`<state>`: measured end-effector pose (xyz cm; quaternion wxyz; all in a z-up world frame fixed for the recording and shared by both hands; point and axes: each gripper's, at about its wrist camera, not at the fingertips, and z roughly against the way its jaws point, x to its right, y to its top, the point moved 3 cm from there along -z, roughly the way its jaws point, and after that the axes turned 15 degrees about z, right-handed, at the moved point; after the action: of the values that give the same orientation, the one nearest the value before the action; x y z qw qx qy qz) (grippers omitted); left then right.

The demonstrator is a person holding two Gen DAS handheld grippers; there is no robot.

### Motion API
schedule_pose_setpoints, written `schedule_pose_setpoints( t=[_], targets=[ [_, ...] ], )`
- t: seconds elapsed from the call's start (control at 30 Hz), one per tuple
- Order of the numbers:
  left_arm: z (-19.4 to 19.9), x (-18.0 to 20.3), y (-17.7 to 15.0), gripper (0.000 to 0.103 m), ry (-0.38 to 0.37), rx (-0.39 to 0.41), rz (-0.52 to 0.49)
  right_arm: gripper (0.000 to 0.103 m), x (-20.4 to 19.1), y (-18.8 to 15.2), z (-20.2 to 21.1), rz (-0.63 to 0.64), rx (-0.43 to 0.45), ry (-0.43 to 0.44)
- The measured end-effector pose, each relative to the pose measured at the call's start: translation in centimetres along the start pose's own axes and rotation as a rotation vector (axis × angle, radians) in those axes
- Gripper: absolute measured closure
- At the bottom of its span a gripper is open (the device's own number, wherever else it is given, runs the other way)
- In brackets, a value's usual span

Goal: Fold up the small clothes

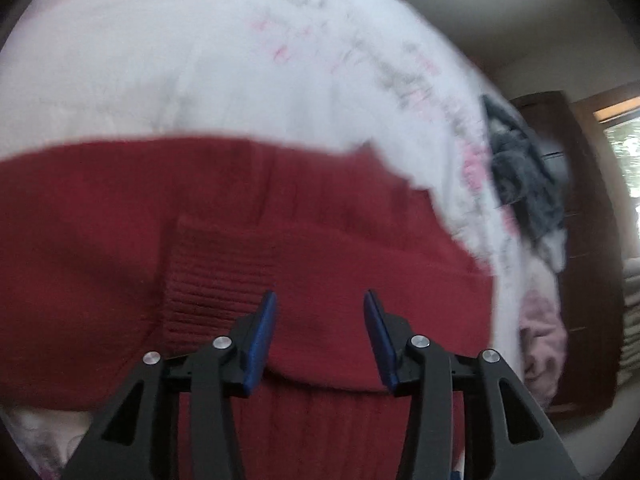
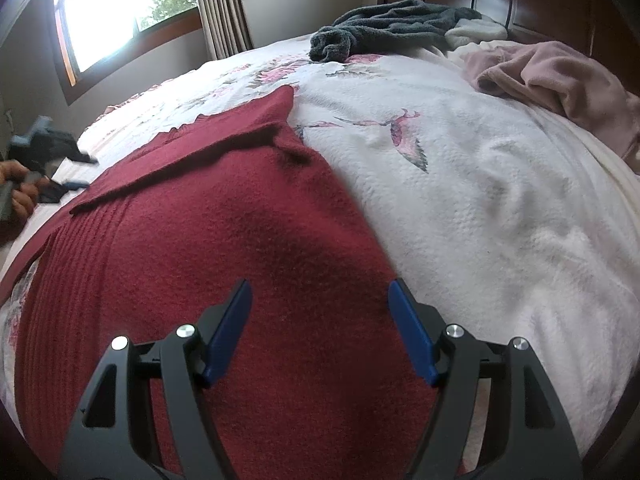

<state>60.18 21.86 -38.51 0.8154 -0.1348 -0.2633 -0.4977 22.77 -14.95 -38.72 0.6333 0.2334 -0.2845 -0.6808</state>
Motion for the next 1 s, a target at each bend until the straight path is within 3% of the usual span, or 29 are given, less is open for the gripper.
schedule_pose_setpoints(
  t=[0.03, 0.1, 0.17, 0.3, 0.43, 0.53, 0.67, 0.77, 0.87, 1.0],
  targets=[
    [-0.9, -0.7, 0.0, 0.062, 0.031, -0.008, 0.019, 0.032, 0.0, 0.0, -0.1, 0.002, -0.003, 0.0],
    [-1.3, -2.4, 0.2, 0.07, 0.009, -0.019, 0.078, 0.032, 0.0, -0.1, -0.2, 0.007, -0.01, 0.002],
    [0.3, -3.7, 0.4, 0.07, -0.019, -0.01, 0.124, 0.031, 0.1, -0.1, -0.3, 0.007, -0.015, 0.003],
    [5.7, -7.1, 1.2, 0.048, -0.02, 0.076, 0.149, 0.029, 0.0, -0.1, -0.2, 0.017, -0.012, -0.005],
    [14.7, -15.1, 1.6, 0.034, -0.065, 0.207, 0.262, 0.029, 0.0, -0.2, -0.2, 0.017, -0.013, -0.008],
    [20.6, -21.8, 2.1, 0.031, -0.082, 0.308, 0.36, 0.028, -0.1, -0.2, -0.2, 0.025, -0.015, -0.012],
    [27.5, -32.8, 1.5, 0.031, -0.052, 0.435, 0.542, 0.028, -0.3, -0.2, -0.3, 0.043, -0.02, -0.025],
    [30.1, -38.8, 0.8, 0.031, -0.033, 0.509, 0.661, 0.027, -0.5, -0.3, -0.4, 0.055, -0.03, -0.035],
    [30.3, -43.1, 0.5, 0.031, -0.037, 0.53, 0.763, 0.026, -0.8, -0.4, -0.6, 0.072, -0.039, -0.045],
    [28.7, -44.5, 1.6, 0.03, -0.049, 0.512, 0.775, 0.026, -1.0, -0.3, -0.8, 0.084, -0.048, -0.052]
  ],
)
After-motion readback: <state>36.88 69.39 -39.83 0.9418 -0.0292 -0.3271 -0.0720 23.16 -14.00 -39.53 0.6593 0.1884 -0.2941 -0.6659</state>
